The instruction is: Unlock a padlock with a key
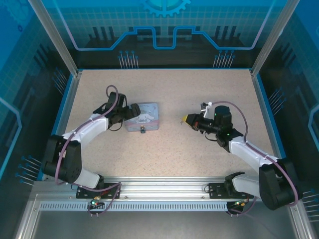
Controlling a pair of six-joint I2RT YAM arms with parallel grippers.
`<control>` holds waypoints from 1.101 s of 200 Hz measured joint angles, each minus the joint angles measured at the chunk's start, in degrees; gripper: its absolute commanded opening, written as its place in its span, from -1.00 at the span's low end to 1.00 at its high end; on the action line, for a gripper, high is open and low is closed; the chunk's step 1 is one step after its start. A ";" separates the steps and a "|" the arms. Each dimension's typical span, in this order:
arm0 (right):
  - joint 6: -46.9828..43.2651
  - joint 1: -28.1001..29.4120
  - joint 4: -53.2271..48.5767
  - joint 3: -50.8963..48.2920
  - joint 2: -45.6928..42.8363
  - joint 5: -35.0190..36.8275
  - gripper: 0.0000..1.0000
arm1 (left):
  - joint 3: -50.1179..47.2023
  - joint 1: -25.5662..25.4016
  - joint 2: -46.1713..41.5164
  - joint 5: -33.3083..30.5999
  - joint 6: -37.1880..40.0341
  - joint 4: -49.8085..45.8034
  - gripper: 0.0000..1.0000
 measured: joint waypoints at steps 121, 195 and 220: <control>-2.38 -5.75 -7.58 -0.96 -5.92 -2.38 -1.00 | 2.21 -8.94 7.89 3.85 -4.96 10.19 0.98; -5.22 -7.10 -16.02 0.31 -10.86 -2.82 -1.00 | 2.84 -10.43 5.62 1.16 -8.22 9.77 0.98; -6.03 -7.13 -17.66 1.64 -11.65 -3.21 -1.00 | -0.39 -11.13 -3.34 0.74 -8.31 8.26 0.98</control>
